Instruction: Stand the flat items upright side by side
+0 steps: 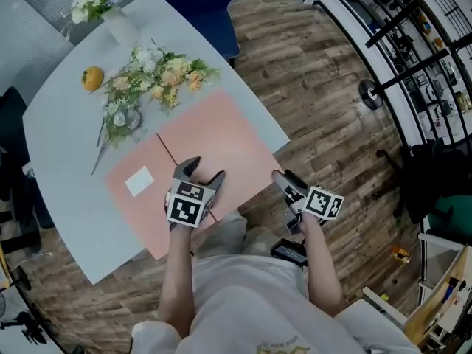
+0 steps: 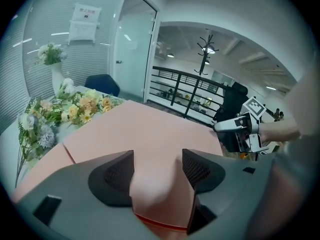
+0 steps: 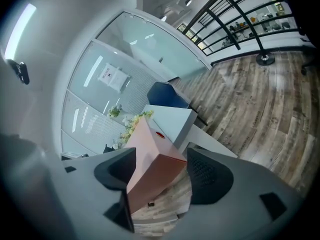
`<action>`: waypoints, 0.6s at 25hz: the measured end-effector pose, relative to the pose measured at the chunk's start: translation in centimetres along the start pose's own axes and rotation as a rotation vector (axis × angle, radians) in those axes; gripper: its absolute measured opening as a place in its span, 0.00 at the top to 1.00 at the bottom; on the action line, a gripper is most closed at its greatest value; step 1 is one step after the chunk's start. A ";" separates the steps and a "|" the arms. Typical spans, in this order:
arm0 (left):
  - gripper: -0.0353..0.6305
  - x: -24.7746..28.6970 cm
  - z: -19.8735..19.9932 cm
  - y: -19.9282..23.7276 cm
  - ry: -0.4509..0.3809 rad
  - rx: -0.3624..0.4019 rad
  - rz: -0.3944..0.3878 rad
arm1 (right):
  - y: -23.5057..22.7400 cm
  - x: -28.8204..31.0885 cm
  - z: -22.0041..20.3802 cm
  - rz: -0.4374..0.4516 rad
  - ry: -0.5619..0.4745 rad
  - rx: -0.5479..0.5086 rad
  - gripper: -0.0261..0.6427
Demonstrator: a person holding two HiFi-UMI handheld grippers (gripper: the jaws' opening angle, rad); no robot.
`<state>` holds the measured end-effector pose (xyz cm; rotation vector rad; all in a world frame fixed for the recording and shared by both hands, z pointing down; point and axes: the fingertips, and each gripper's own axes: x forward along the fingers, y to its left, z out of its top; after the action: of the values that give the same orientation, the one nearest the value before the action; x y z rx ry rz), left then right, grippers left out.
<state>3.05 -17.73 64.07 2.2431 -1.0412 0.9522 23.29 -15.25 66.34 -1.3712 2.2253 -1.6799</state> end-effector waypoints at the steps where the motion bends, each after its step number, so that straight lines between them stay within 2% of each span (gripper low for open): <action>1: 0.52 0.1 0.0 0.0 0.005 0.001 -0.001 | -0.2 0.1 -0.1 0.003 0.005 0.006 0.49; 7: 0.52 0.7 0.0 -0.7 0.043 0.036 0.003 | -1.1 0.7 -0.5 0.027 0.015 0.041 0.49; 15: 0.51 1.2 0.1 -1.4 0.075 0.059 0.005 | -1.6 1.5 -0.8 0.103 0.026 0.119 0.46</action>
<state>4.81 -17.49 64.73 2.2342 -0.9988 1.0737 22.94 -15.70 68.59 -1.1946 2.1307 -1.7730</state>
